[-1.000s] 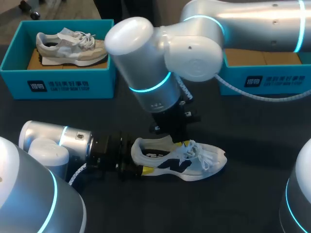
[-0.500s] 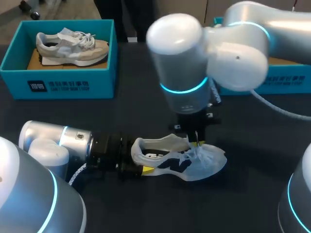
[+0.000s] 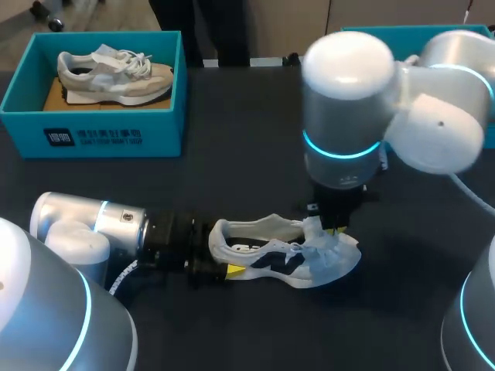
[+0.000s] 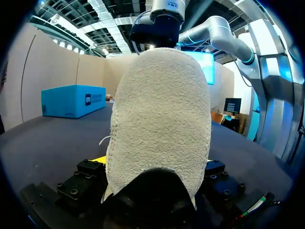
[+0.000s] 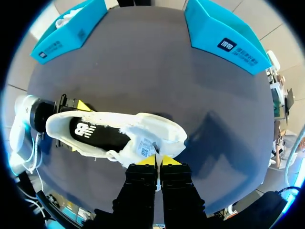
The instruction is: Take the shoe out of the shoebox, open the shoe tongue, remove and reinsert the insole, then place the shoe into the shoebox
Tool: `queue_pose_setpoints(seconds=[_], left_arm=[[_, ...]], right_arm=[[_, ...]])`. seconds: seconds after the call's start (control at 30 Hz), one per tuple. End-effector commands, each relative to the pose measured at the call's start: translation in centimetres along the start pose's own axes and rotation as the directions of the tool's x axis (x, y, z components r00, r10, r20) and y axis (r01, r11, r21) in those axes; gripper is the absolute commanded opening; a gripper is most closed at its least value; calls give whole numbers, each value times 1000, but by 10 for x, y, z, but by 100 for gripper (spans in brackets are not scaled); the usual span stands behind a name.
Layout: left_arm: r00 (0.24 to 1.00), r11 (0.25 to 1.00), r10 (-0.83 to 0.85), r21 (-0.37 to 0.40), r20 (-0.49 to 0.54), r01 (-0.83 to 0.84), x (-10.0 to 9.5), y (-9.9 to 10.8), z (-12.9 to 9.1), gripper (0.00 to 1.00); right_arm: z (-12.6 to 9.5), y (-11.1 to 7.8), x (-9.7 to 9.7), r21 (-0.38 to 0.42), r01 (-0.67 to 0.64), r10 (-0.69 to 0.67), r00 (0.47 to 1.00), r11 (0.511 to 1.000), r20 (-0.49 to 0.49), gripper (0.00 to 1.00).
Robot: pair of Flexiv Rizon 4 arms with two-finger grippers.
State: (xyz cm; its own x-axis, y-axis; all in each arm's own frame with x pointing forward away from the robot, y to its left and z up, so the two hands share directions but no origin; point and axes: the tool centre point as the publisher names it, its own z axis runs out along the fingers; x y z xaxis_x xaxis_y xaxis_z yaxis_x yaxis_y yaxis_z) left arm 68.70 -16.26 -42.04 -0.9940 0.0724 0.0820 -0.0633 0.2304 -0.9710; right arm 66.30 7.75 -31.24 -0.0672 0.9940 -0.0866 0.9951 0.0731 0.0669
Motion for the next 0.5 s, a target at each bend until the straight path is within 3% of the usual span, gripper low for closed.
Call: queue_pose_setpoints(seconds=[0.03,0.13,0.5], left_arm=[[1000,1000,0,-1,2,0,-1,1,2,0],[1000,1000,0,-1,2,0,-1,1,2,0],[1000,1000,0,-1,2,0,-1,1,2,0]], right_arm=[[9,-3,-13,-24,16,-25,898,1000,-440,0],[17,-4,-18,-40,19,-35,876,999,-480,0],[48,-6,-29,28,-12,25,842,1000,-539,0]])
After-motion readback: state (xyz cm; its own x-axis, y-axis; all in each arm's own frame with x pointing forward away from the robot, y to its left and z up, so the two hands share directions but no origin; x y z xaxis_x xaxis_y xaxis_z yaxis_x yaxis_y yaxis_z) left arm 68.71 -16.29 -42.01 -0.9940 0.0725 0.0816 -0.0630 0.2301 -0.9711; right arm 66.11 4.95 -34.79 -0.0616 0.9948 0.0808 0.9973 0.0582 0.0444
